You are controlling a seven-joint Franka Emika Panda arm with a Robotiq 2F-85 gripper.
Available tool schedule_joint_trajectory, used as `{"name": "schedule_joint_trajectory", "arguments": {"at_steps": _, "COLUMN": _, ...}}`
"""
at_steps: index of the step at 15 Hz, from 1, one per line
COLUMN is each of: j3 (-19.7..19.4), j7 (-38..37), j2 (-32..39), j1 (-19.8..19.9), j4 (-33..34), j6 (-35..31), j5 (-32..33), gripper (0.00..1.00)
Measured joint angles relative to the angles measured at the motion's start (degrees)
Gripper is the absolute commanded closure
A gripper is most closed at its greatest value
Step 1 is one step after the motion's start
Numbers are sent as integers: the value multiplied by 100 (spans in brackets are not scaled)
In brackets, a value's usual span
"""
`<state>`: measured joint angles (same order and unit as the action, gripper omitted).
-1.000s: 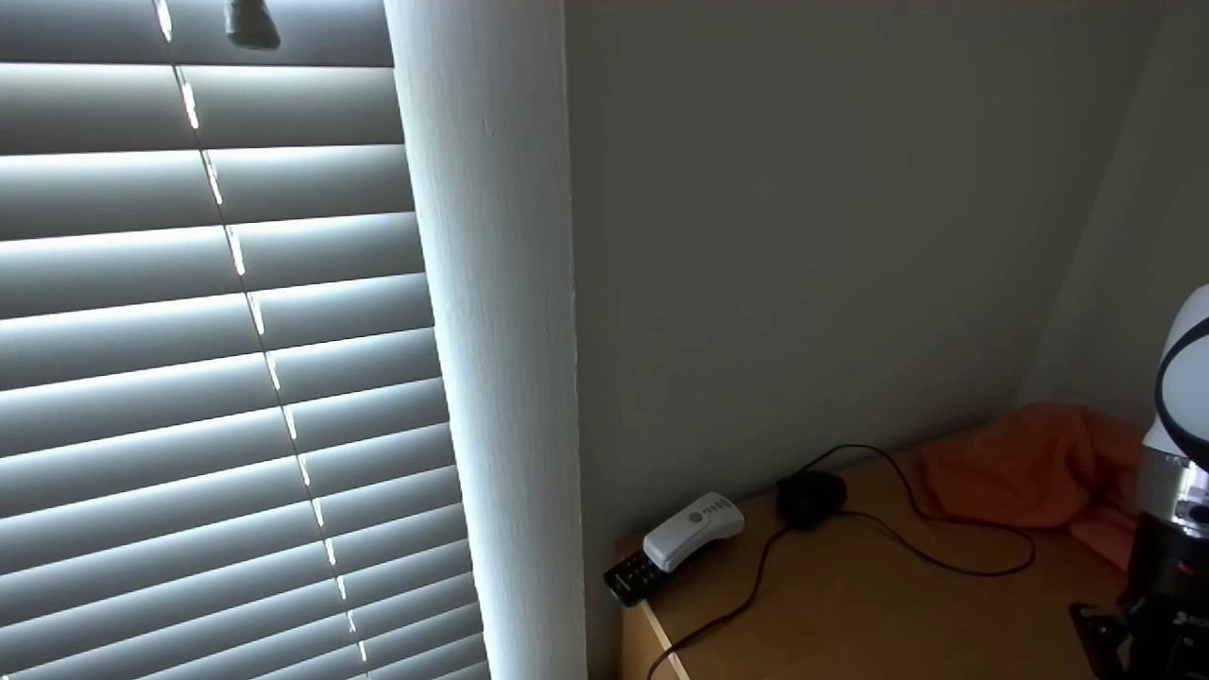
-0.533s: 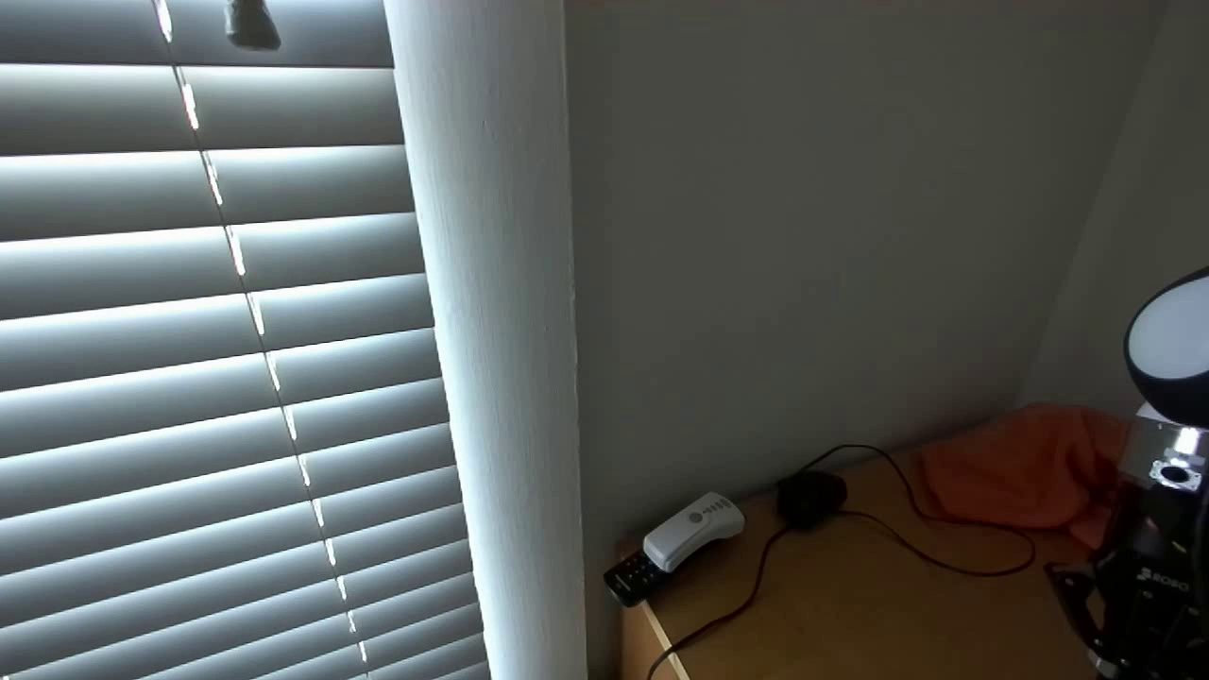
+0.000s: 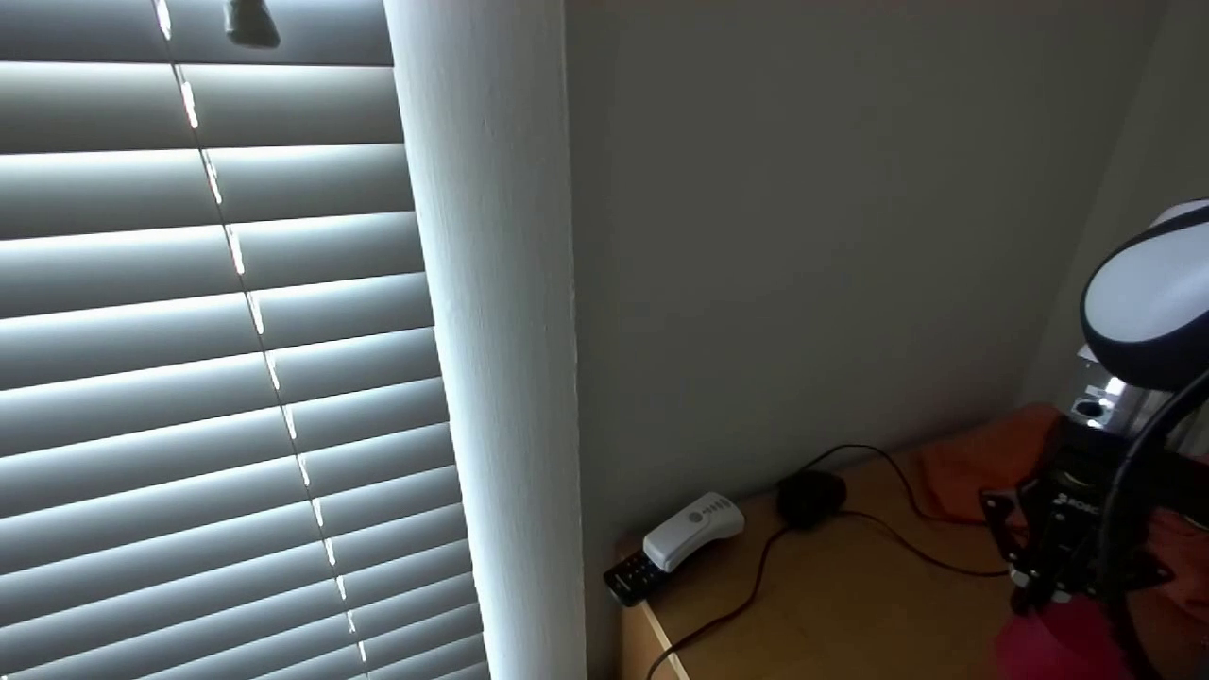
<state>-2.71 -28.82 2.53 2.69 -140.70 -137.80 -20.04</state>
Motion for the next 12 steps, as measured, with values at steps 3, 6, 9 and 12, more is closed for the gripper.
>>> {"name": "schedule_joint_trajectory", "arguments": {"at_steps": 3, "j3": 158, "j7": -897, "j2": 53, "j1": -259, "j4": -152, "j6": -1006, "j5": 795, "gripper": 99}}
{"name": "schedule_joint_trajectory", "arguments": {"at_steps": 6, "j3": 156, "j7": -2130, "j2": 147, "j1": -420, "j4": -362, "j6": -1743, "j5": 1953, "gripper": 99}}
{"name": "schedule_joint_trajectory", "arguments": {"at_steps": 9, "j3": 75, "j7": -3304, "j2": 211, "j1": -502, "j4": -436, "j6": -1890, "j5": 2981, "gripper": 99}}
{"name": "schedule_joint_trajectory", "arguments": {"at_steps": 12, "j3": 17, "j7": -4220, "j2": 223, "j1": -555, "j4": -459, "j6": -1890, "j5": 3787, "gripper": 70}}
